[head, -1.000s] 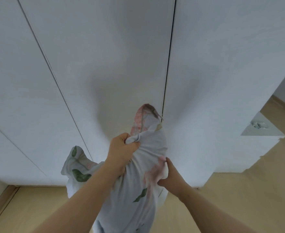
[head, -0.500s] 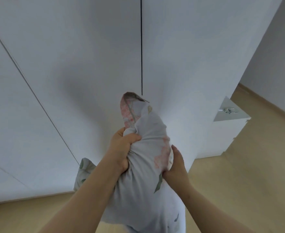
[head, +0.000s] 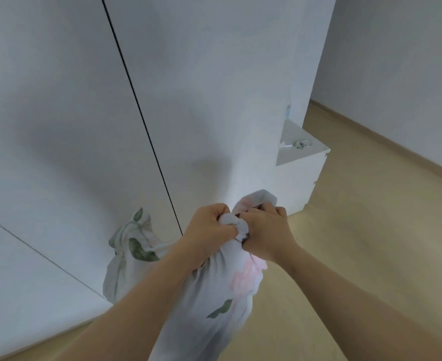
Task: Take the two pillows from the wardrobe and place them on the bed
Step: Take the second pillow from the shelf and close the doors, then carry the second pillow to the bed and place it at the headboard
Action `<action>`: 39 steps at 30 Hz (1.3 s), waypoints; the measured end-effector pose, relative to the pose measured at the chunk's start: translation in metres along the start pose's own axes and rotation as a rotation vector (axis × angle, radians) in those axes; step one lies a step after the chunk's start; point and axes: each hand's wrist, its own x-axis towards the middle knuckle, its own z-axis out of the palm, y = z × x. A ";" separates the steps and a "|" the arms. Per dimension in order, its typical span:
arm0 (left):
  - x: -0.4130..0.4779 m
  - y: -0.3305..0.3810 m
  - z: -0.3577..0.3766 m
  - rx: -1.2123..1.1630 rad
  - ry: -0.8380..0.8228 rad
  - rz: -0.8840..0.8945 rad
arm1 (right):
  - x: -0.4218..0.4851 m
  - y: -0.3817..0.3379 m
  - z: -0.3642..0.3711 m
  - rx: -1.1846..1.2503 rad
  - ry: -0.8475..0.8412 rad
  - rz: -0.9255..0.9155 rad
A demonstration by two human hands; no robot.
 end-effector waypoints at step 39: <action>0.335 0.210 0.671 0.968 -1.259 0.759 | -0.157 0.632 -0.109 0.062 0.120 1.422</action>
